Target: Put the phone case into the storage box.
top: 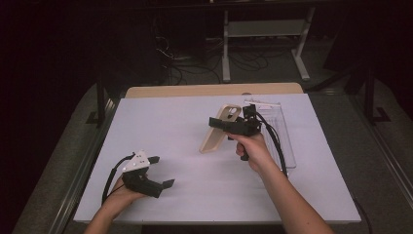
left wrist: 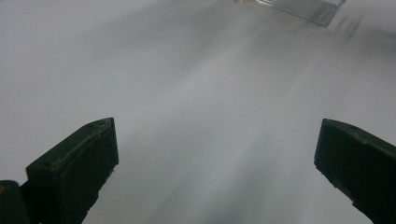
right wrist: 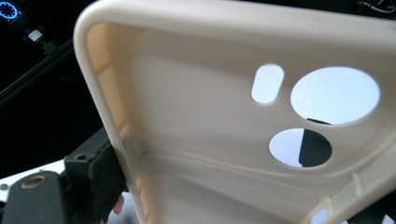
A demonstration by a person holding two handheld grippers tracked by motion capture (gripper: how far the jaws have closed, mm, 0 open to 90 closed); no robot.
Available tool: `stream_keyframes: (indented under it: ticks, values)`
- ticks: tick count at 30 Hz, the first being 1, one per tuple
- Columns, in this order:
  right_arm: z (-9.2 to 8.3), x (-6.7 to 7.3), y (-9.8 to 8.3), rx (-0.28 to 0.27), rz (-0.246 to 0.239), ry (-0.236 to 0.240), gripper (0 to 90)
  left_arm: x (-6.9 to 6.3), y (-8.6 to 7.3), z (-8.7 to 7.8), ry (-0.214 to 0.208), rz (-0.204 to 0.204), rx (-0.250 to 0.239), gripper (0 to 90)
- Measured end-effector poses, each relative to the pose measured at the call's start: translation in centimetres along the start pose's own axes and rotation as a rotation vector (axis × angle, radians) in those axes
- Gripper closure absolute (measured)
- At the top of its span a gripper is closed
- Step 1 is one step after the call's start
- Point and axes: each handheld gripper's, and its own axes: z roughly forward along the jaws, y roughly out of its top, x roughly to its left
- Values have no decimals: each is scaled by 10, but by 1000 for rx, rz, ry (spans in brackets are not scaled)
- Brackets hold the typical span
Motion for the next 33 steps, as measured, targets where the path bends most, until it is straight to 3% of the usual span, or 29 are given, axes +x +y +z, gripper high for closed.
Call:
stream_keyframes:
  ticks: [6, 7, 15, 33]
  values:
    - [-5, 1, 12, -13, -11, -11, 107, -1, 1, -1, 4, -7, -12, 0]
    - [-7, 1, 14, -14, -12, -15, 107, 1, 1, -2, 7, 17, 8, 0]
    - [-16, 0, 28, -34, -20, -40, 107, 0, 1, -2, 4, 17, 9, 0]
    - [-43, -16, 51, -80, -14, -131, 109, 0, 1, -3, 6, 13, 4, 0]
